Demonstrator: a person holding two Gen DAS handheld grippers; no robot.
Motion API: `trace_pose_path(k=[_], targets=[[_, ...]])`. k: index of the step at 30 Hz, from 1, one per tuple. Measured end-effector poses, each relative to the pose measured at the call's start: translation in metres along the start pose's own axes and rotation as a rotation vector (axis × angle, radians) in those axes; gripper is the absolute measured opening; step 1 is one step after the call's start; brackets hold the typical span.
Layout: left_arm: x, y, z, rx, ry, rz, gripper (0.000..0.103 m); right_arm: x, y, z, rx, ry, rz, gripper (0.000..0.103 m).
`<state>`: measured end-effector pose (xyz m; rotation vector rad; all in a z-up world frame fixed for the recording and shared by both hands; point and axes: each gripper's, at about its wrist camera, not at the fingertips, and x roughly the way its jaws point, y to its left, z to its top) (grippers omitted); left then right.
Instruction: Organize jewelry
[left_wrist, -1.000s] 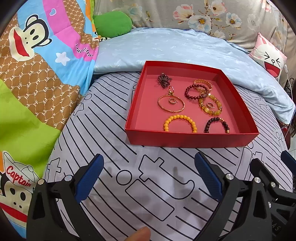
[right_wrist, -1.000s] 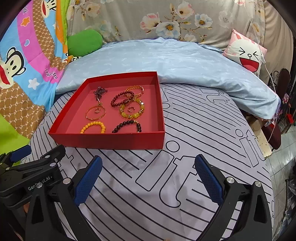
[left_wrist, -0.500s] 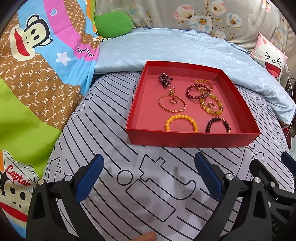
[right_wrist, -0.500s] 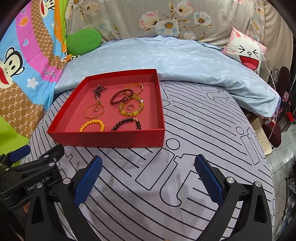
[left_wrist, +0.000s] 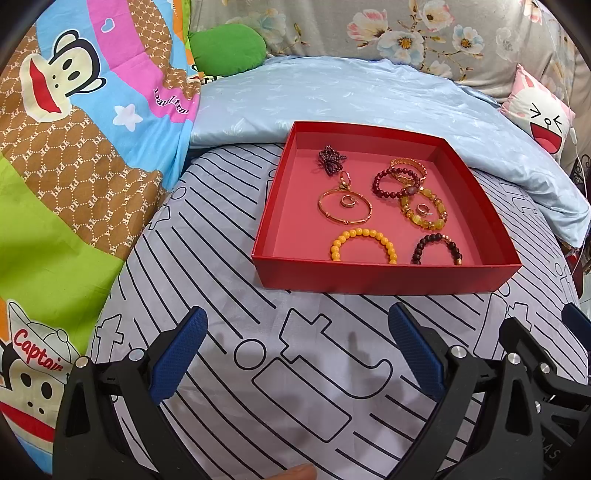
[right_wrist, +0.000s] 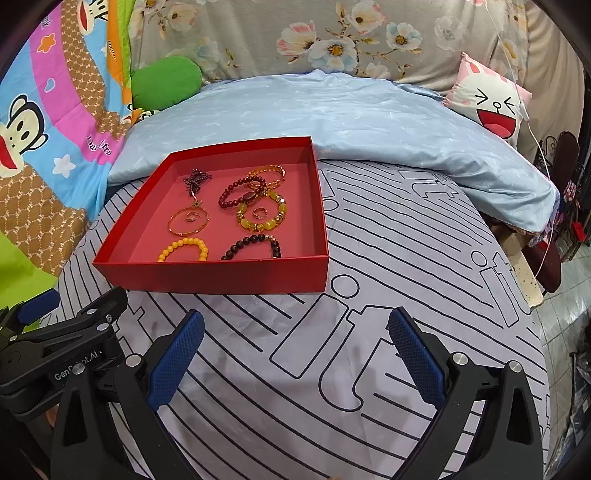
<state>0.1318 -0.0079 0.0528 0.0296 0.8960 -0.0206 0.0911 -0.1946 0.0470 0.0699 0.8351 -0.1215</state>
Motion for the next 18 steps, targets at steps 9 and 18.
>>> trace_pose_path(k=[9,18], targets=[[-0.0007,0.0005,0.0005,0.002,-0.003,0.003,0.094,0.0002,-0.0004,-0.0002,0.001,-0.001,-0.001,0.096],[-0.0018,0.0009,0.0014,0.005,-0.008,0.007,0.094,0.0003,-0.0005,-0.0002,0.001,-0.002,0.0,0.096]])
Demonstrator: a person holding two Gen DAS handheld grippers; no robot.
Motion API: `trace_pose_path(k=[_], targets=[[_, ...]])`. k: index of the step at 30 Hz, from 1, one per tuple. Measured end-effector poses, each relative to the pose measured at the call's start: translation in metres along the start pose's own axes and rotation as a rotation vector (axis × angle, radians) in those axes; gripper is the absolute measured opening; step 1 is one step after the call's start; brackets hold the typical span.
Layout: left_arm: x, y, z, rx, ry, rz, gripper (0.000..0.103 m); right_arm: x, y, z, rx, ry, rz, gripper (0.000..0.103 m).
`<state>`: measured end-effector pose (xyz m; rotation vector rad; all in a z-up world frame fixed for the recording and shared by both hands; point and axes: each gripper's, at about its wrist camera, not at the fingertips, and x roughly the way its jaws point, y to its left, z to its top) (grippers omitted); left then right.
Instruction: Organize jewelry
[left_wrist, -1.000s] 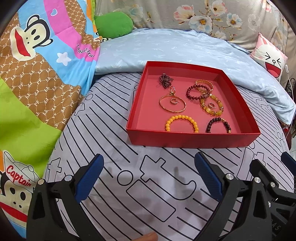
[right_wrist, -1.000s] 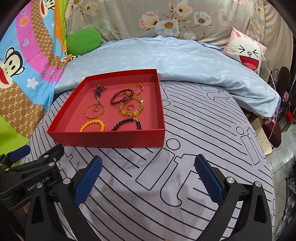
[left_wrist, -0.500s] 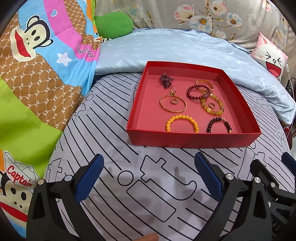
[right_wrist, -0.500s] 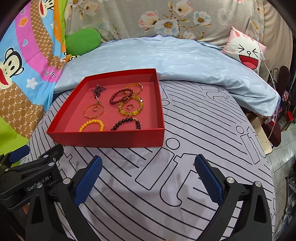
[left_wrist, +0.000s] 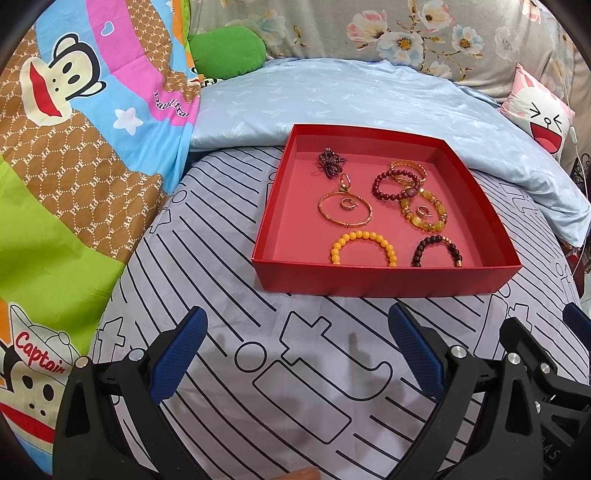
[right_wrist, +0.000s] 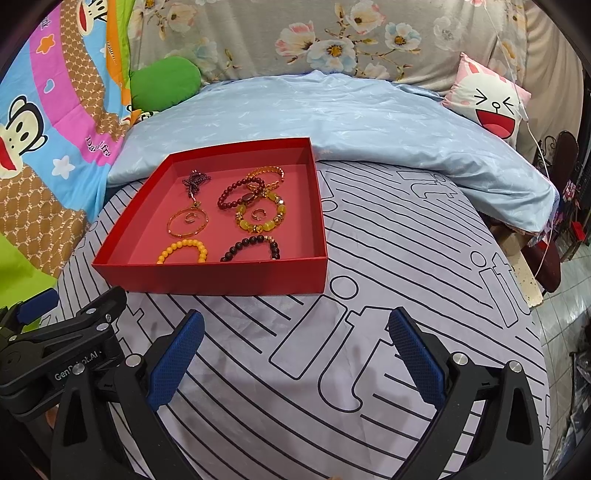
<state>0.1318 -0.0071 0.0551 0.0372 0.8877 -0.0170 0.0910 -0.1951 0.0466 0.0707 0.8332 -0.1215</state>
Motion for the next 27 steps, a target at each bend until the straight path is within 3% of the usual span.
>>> trace_pose_path(k=[27], targets=[[-0.0014,-0.002,-0.0014,0.006,-0.012,0.027,0.093,0.001,-0.0076,-0.0047,0.011,0.005,-0.002,0.096]])
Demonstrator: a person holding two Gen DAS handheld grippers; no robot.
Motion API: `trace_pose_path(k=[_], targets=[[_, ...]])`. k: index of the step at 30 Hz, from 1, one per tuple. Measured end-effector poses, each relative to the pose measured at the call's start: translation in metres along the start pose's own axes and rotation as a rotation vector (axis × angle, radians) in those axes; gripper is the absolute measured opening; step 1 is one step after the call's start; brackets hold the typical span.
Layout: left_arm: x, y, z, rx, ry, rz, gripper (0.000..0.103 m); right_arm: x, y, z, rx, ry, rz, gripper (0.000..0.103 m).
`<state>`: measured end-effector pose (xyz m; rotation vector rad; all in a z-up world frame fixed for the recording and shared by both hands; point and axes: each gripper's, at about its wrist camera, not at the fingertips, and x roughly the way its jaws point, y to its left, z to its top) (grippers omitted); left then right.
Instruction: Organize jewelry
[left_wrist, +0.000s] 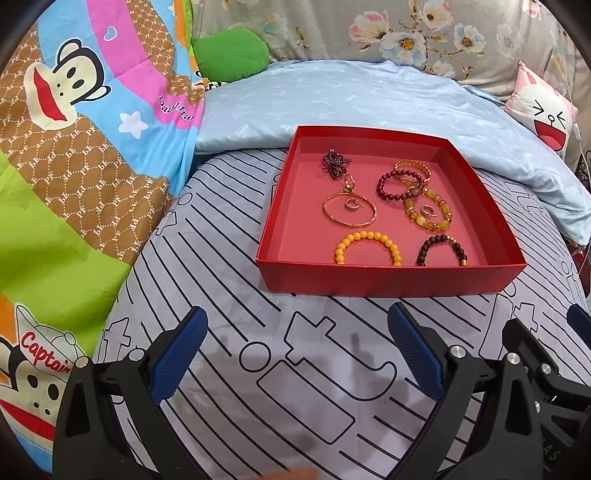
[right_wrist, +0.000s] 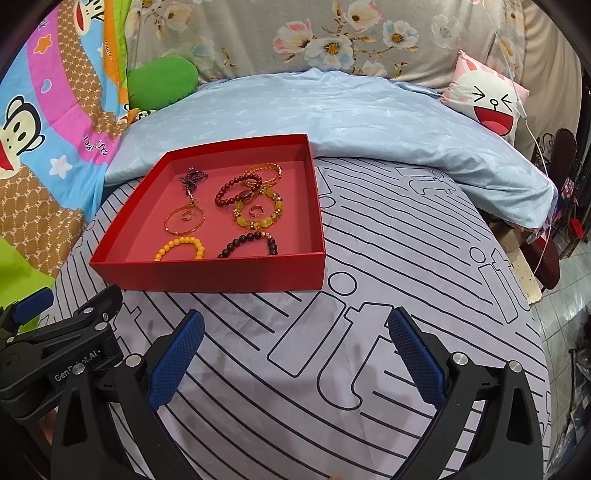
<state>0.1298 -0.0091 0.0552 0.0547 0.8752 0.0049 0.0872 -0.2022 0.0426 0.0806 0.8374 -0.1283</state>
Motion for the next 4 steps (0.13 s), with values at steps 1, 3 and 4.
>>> trace_pose_path(k=[1,3,4], targets=[[0.0001,0.0008,0.0,0.001,-0.002,-0.003,0.093,-0.0002,-0.0003,-0.0004,0.001,0.0,0.0,0.096],[-0.0001,-0.0001,0.0002,0.003,0.0,-0.007,0.092,-0.0003,-0.0009,-0.0009,0.001,0.0,-0.002,0.096],[0.0004,-0.0003,0.0005,0.002,0.003,-0.009,0.092,-0.0002,0.0007,-0.0003,0.001,-0.001,-0.004,0.096]])
